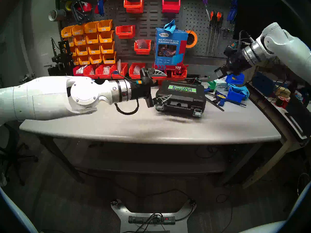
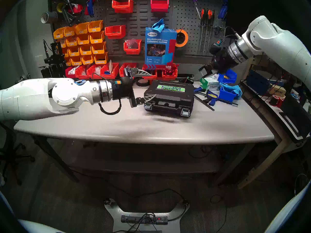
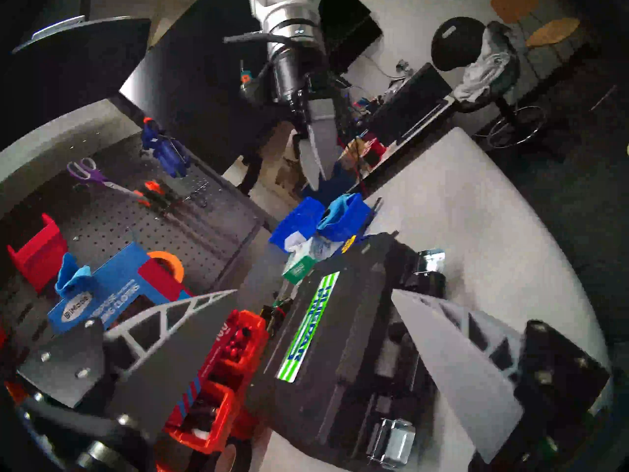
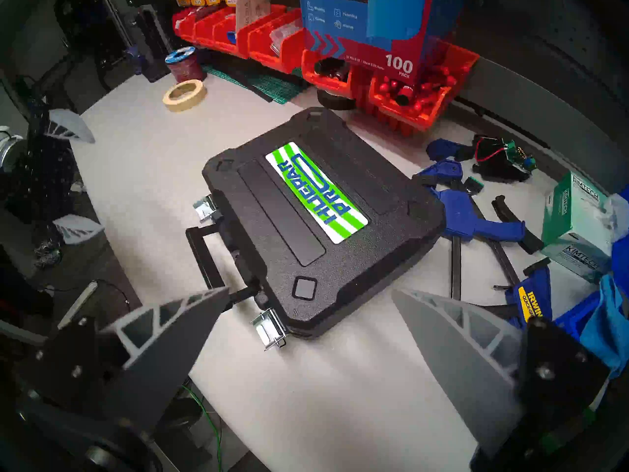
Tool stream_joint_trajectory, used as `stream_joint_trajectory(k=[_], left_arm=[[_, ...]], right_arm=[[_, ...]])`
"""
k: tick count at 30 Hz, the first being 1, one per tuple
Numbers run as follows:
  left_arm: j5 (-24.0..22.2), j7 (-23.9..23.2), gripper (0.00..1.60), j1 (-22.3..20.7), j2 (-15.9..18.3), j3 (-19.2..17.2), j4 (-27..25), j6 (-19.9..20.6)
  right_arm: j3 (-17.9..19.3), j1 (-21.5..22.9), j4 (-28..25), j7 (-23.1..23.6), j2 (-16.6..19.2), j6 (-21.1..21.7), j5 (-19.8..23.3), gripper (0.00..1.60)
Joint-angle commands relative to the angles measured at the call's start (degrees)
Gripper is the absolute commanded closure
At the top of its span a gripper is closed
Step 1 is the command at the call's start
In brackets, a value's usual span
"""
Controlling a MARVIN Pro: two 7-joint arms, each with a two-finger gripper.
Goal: Open the tool box
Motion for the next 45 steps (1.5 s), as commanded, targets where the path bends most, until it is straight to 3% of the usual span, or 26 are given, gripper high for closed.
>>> stream_joint_trajectory(k=[1, 8, 15, 27, 28, 45], left_arm=[[1.4, -2.8, 0.0, -0.6, -2.2, 0.2, -1.0, -0.4], [3.1, -5.0, 0.0, 0.4, -4.4, 1.3, -0.8, 0.2], [5.0, -4.1, 0.0, 2.0, -6.5, 2.4, 0.8, 1.9], [8.6, 0.7, 0.0, 5.5, -10.3, 2.8, 4.5, 6.7], [8.7, 1.0, 0.0, 5.7, -10.4, 2.8, 4.6, 6.9], [11.6, 6.4, 0.0, 8.8, -12.3, 2.3, 6.8, 10.2]], right_arm=[[-0.8, 2.5, 0.3, 6.3, -0.4, -0.1, 1.4, 0.0], [-2.5, 3.6, 0.7, 6.2, -0.9, -0.1, 2.7, 0.0], [-4.1, 4.5, 0.8, 5.3, -1.2, -0.1, 3.9, 0.0], [-7.1, 6.4, 1.4, 6.9, -2.0, -0.1, 5.3, 0.0], [-7.2, 6.5, 1.2, 5.4, -2.0, -0.1, 5.7, 0.0], [-10.7, 11.3, 3.3, 6.2, -2.7, -0.1, 6.0, 0.0]])
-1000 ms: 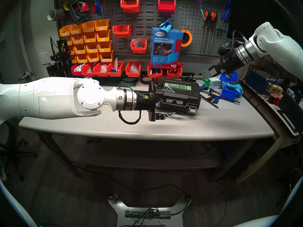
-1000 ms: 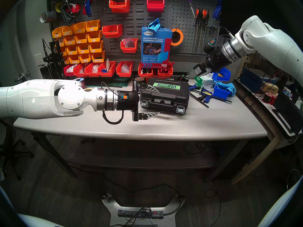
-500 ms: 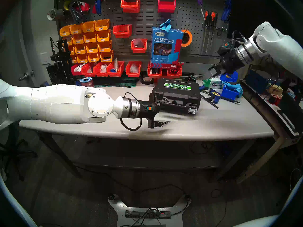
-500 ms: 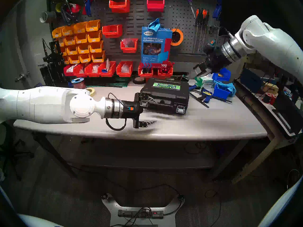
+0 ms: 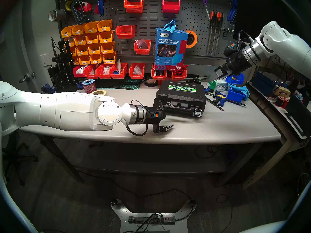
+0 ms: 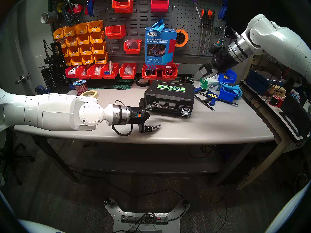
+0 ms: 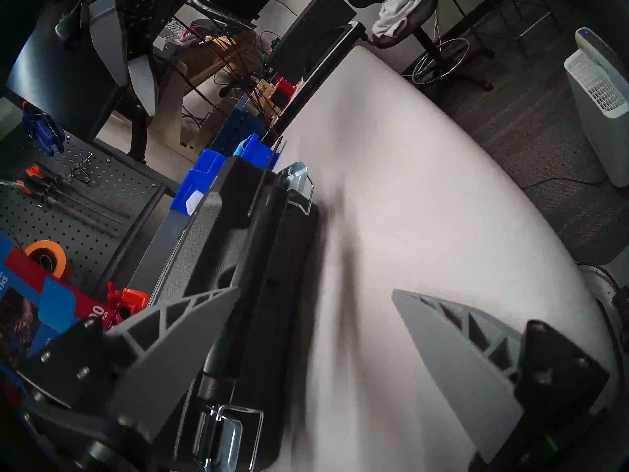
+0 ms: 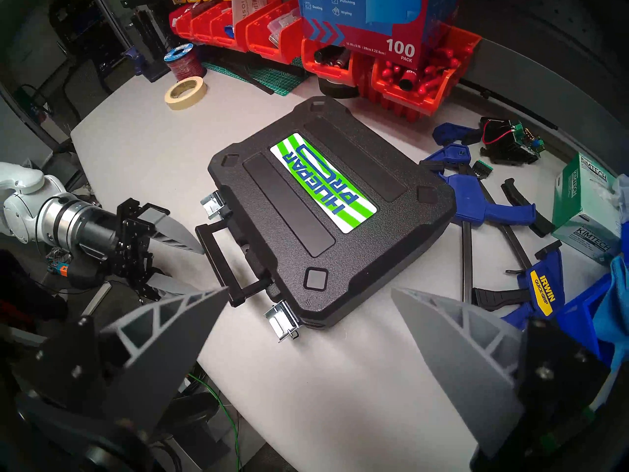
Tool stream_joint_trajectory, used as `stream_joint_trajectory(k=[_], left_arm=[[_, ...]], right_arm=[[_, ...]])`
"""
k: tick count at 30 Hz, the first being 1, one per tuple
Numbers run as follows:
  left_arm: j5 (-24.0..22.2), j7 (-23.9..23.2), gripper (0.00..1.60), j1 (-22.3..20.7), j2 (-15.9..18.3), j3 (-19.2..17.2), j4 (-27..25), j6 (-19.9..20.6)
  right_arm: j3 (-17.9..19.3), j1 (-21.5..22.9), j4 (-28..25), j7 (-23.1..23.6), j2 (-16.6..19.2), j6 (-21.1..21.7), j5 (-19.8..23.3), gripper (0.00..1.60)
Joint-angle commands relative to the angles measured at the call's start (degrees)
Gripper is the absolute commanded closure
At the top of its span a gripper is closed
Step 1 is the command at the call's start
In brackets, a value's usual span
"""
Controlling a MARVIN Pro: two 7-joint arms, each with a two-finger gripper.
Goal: Open the tool box
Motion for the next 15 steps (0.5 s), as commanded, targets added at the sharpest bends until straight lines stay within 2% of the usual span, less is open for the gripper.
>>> stream_joint_trajectory(k=[1, 2, 3, 13, 14, 15], left_arm=[[0.6, 2.4, 0.0, 0.2, -0.8, -1.0, 0.7, 0.7], [0.7, 2.6, 0.0, 0.3, -0.9, -1.1, 0.8, 0.8], [0.8, 3.0, 0.0, 0.4, -0.9, -1.2, 1.0, 0.9], [1.6, 6.4, 0.0, 1.1, -1.5, -2.3, 2.1, 2.7], [1.7, 6.7, 0.0, 1.2, -1.6, -2.4, 2.1, 2.8], [1.7, 7.0, 0.0, 1.2, -1.7, -2.5, 2.2, 3.0]], right_arm=[[-0.1, 4.4, 1.6, 6.5, -0.1, -0.1, -0.5, 0.0], [-0.1, 4.7, 1.6, 5.2, -0.1, -0.1, -0.3, 0.0], [-0.3, 5.1, 2.1, 6.3, -0.2, -0.1, -0.6, 0.0], [-1.9, 7.5, 3.8, 6.8, -0.9, -0.1, -1.2, 0.0], [-2.0, 7.6, 3.7, 5.2, -0.8, -0.1, -0.9, 0.0], [-2.3, 7.8, 3.9, 6.4, -0.8, -0.1, -1.3, 0.0]])
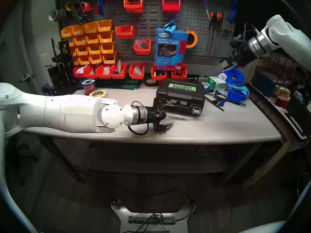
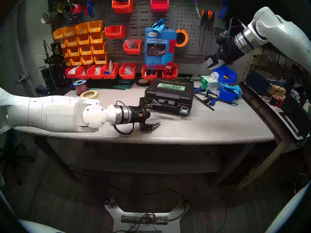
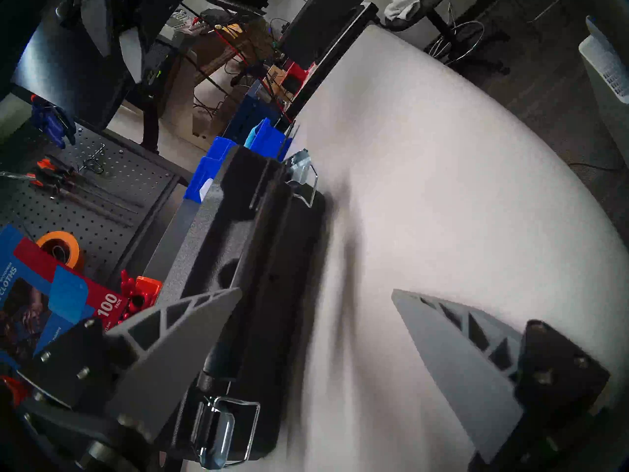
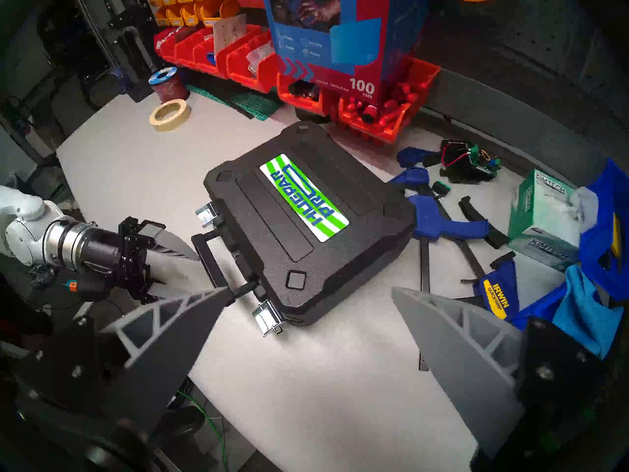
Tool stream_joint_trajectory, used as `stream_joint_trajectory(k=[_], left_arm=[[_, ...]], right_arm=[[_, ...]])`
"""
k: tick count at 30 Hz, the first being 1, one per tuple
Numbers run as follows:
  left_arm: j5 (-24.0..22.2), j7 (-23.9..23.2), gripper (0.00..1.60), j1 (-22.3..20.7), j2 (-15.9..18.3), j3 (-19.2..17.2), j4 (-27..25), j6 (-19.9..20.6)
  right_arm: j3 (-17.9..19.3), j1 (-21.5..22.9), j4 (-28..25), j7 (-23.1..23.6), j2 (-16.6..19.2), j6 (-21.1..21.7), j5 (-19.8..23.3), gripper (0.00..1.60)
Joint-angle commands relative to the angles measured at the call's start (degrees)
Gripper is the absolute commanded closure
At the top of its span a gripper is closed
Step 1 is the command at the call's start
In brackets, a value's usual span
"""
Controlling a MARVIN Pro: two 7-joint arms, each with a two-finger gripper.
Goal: Open the tool box
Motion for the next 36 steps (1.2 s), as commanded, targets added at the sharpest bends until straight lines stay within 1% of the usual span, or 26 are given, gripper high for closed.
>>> stream_joint_trajectory(k=[1, 10, 11, 12, 13, 17, 18, 19, 21, 25, 26, 27, 28, 29, 30, 31, 32, 34, 35, 36], left_arm=[[0.1, 3.0, 0.0, -0.3, -0.4, -1.6, 0.5, 0.8], [1.0, 5.6, 0.0, 0.1, -1.4, -2.3, 1.2, 2.3], [1.1, 5.8, 0.0, 0.2, -1.8, -2.3, 1.4, 2.5], [1.3, 6.1, 0.0, 0.3, -2.1, -2.4, 1.6, 2.7], [1.4, 6.4, 0.0, 0.4, -2.4, -2.5, 1.7, 2.9], [1.7, 7.1, 0.0, 0.7, -3.3, -2.7, 2.1, 3.4], [1.8, 7.2, 0.0, 0.7, -3.6, -2.8, 2.2, 3.5], [1.9, 7.7, 0.0, 0.9, -4.0, -2.9, 2.4, 3.8], [2.1, 8.0, 0.0, 1.1, -4.4, -2.9, 2.5, 4.0], [2.4, 8.8, 0.0, 1.5, -4.9, -3.0, 2.8, 4.5], [2.4, 8.9, 0.05, 1.6, -5.0, -3.0, 2.9, 4.6], [2.4, 8.9, 0.05, 1.6, -5.0, -3.0, 2.9, 4.6], [2.6, 9.3, 0.19, 1.8, -5.2, -3.0, 3.0, 4.8], [2.6, 9.5, 0.3, 1.9, -5.3, -3.0, 3.1, 4.9], [2.6, 9.5, 0.3, 1.9, -5.3, -3.0, 3.1, 4.9], [2.7, 9.7, 0.38, 2.0, -5.4, -3.0, 3.1, 5.1], [2.8, 9.8, 0.5, 2.1, -5.5, -3.0, 3.2, 5.2], [2.9, 10.1, 0.47, 2.3, -5.6, -2.9, 3.3, 5.4], [3.0, 10.4, 0.38, 2.5, -5.7, -2.9, 3.4, 5.6], [3.0, 10.4, 0.38, 2.5, -5.7, -2.9, 3.4, 5.6]], right_arm=[[-0.8, 3.4, 0.8, 5.7, -0.1, -0.1, -0.3, 0.0], [-3.3, 4.9, 1.1, 6.5, -0.1, -0.1, -0.4, 0.0], [-3.5, 5.1, 1.0, 5.5, 0.0, -0.1, -0.2, 0.0], [-3.8, 5.5, 1.1, 6.4, 0.1, -0.1, -0.3, 0.0], [-4.0, 5.9, 1.2, 5.9, 0.3, -0.1, -0.2, 0.0], [-4.9, 7.1, 1.6, 6.6, 1.0, -0.1, -0.4, 0.0], [-5.0, 7.4, 1.6, 5.3, 1.4, -0.1, -0.2, 0.0], [-5.7, 8.2, 2.1, 6.5, 2.0, -0.1, -0.4, 0.0], [-6.3, 8.8, 2.2, 5.8, 2.6, -0.1, -0.3, 0.0], [-7.6, 10.2, 2.6, 6.3, 3.4, -0.1, -0.4, 0.0], [-7.9, 10.4, 2.5, 5.8, 3.5, -0.1, -0.2, 0.0], [-7.9, 10.4, 2.5, 5.8, 3.5, -0.1, -0.2, 0.0], [-8.7, 10.9, 2.6, 6.4, 3.7, -0.1, -0.2, 0.0], [-9.0, 11.1, 2.5, 5.8, 3.8, -0.1, 0.0, 0.0], [-9.0, 11.1, 2.5, 5.8, 3.8, -0.1, 0.0, 0.0], [-9.4, 11.4, 2.5, 6.2, 3.8, -0.1, -0.1, 0.0], [-9.6, 11.6, 2.4, 5.6, 3.9, -0.1, 0.1, 0.0], [-10.3, 12.1, 2.4, 5.9, 4.1, -0.1, 0.2, 0.0], [-11.1, 12.7, 2.2, 6.1, 4.3, -0.1, 0.3, 0.0], [-11.1, 12.7, 2.2, 6.1, 4.3, -0.1, 0.3, 0.0]])
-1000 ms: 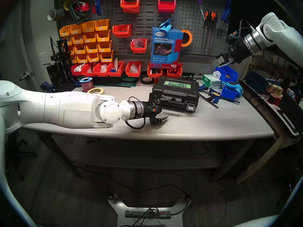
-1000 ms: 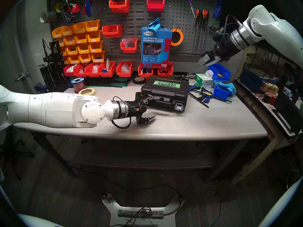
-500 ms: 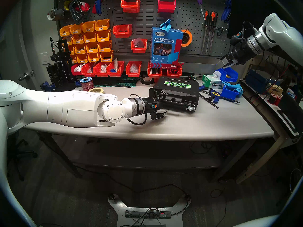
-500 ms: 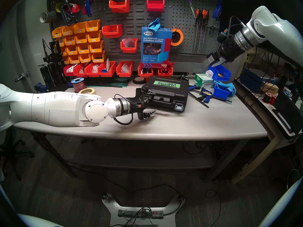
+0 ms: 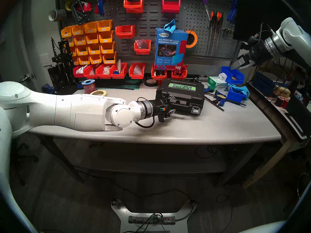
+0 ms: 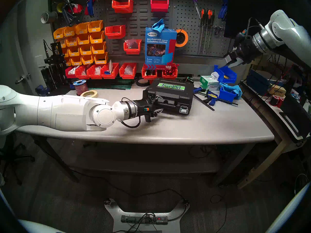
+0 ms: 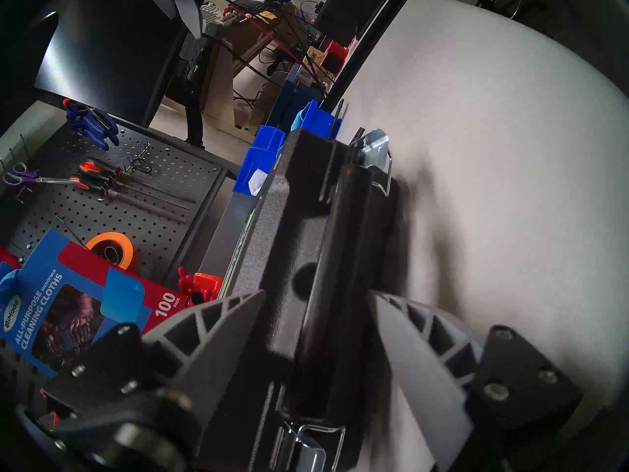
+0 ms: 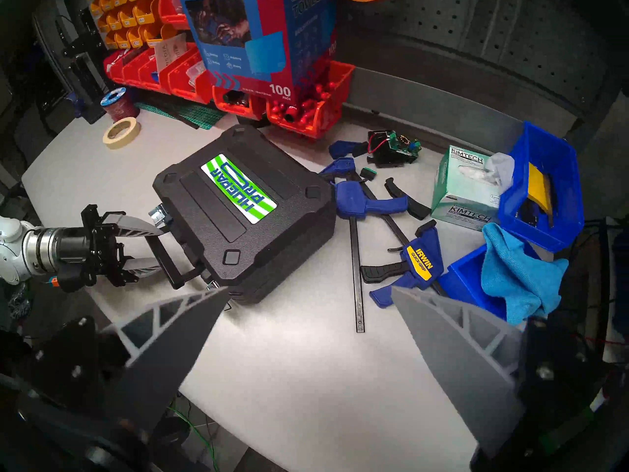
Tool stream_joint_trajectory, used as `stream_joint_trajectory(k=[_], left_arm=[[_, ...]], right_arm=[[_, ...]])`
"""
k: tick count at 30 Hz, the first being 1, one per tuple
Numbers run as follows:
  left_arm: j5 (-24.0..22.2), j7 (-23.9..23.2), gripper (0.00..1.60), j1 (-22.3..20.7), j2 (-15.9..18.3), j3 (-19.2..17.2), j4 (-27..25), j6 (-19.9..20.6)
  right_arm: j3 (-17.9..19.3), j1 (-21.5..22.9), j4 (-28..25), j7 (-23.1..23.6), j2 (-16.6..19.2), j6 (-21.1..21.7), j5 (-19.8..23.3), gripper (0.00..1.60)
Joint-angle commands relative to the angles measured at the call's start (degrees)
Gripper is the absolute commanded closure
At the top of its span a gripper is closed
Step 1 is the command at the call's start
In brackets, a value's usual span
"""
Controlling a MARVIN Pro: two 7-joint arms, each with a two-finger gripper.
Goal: Open the tool box
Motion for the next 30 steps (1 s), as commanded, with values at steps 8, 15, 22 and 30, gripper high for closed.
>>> stream_joint_trajectory(k=[8, 15, 22, 30], left_arm=[[0.5, 2.5, 0.75, 0.8, -0.8, -0.8, 0.2, 0.9], [0.6, 3.2, 0.88, 1.2, -0.8, -0.7, 0.6, 1.3], [0.9, 3.6, 1.6, 1.6, -0.8, -0.6, 0.9, 1.7], [0.8, 3.8, 1.6, 0.5, -0.5, -1.8, 0.2, 1.4]], right_arm=[[-3.6, 5.6, -2.1, 6.1, 1.5, -0.1, 1.7, 0.0], [-5.5, 6.9, -3.8, 5.9, 1.9, -0.1, 2.9, 0.0], [-7.5, 8.7, -5.0, 6.0, 2.3, -0.1, 3.9, 0.0], [-10.1, 9.9, -5.7, 7.7, 2.1, -0.1, 4.8, 0.0]])
